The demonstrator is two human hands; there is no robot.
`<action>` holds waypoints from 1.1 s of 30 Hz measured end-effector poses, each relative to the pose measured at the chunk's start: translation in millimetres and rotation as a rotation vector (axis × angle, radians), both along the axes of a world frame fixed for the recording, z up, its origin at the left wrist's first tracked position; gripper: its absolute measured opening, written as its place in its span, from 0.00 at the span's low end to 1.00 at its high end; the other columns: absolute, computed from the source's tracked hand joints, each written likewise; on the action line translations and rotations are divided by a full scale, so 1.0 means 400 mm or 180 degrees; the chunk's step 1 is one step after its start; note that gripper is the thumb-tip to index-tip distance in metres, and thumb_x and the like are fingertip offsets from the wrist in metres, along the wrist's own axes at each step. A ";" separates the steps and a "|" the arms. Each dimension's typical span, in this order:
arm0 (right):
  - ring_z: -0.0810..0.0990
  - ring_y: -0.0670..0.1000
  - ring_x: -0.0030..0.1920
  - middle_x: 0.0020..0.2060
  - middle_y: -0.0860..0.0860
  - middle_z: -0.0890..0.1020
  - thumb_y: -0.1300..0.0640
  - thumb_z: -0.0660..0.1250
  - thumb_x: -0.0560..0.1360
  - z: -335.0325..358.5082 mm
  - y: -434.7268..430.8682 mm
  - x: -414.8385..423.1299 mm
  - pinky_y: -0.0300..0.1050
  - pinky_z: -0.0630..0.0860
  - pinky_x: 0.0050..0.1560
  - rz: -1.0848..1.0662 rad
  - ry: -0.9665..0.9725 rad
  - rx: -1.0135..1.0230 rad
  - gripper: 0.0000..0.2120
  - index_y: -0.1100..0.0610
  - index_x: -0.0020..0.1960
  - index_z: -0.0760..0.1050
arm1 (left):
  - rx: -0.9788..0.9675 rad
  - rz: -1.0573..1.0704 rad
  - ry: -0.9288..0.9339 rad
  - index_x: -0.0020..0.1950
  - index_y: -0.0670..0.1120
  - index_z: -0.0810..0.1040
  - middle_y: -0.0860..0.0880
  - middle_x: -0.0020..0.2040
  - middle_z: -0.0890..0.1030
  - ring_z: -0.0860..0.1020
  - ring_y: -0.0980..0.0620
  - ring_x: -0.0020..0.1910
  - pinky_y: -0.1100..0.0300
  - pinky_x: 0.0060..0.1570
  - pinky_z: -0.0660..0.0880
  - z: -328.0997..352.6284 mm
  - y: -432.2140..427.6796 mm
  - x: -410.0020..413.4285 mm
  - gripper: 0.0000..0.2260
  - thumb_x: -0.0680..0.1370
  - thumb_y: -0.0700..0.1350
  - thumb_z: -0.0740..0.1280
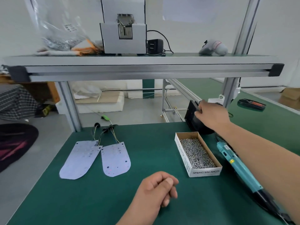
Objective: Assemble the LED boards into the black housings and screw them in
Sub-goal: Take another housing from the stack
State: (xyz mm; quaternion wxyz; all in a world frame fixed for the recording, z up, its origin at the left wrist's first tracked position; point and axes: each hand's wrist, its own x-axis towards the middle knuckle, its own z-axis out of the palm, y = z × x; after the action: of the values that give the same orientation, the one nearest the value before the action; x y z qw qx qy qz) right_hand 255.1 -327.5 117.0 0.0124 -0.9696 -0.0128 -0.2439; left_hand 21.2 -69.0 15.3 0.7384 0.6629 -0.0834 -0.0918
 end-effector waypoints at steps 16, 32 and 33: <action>0.74 0.55 0.31 0.31 0.53 0.76 0.63 0.62 0.75 -0.017 -0.035 0.078 0.41 0.67 0.32 -0.0290 0.0454 -0.0746 0.05 0.58 0.41 0.70 | -0.0036 0.0017 0.0048 0.51 0.45 0.83 0.46 0.38 0.85 0.71 0.55 0.28 0.64 0.33 0.69 0.013 0.007 -0.005 0.10 0.77 0.48 0.67; 0.79 0.43 0.29 0.30 0.46 0.81 0.50 0.66 0.76 -0.051 0.051 -0.294 0.42 0.71 0.29 0.0808 0.0452 0.0955 0.06 0.47 0.53 0.75 | -0.0304 0.0616 -0.0085 0.49 0.52 0.85 0.47 0.39 0.83 0.67 0.53 0.29 0.63 0.30 0.64 0.008 0.001 -0.009 0.12 0.74 0.57 0.68; 0.79 0.43 0.30 0.30 0.45 0.82 0.48 0.64 0.76 -0.073 0.068 -0.347 0.44 0.75 0.31 0.0899 0.0628 0.1043 0.10 0.46 0.57 0.75 | -0.0220 0.0862 -0.0136 0.49 0.55 0.84 0.49 0.40 0.83 0.68 0.53 0.31 0.63 0.31 0.66 0.007 0.002 -0.007 0.10 0.74 0.57 0.67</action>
State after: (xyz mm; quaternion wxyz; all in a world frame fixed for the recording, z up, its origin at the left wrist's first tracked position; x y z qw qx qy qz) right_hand 116.4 -300.2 87.6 0.2049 -0.9624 -0.1073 -0.1427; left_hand 18.2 -68.2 18.1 0.7644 0.6441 -0.0119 0.0257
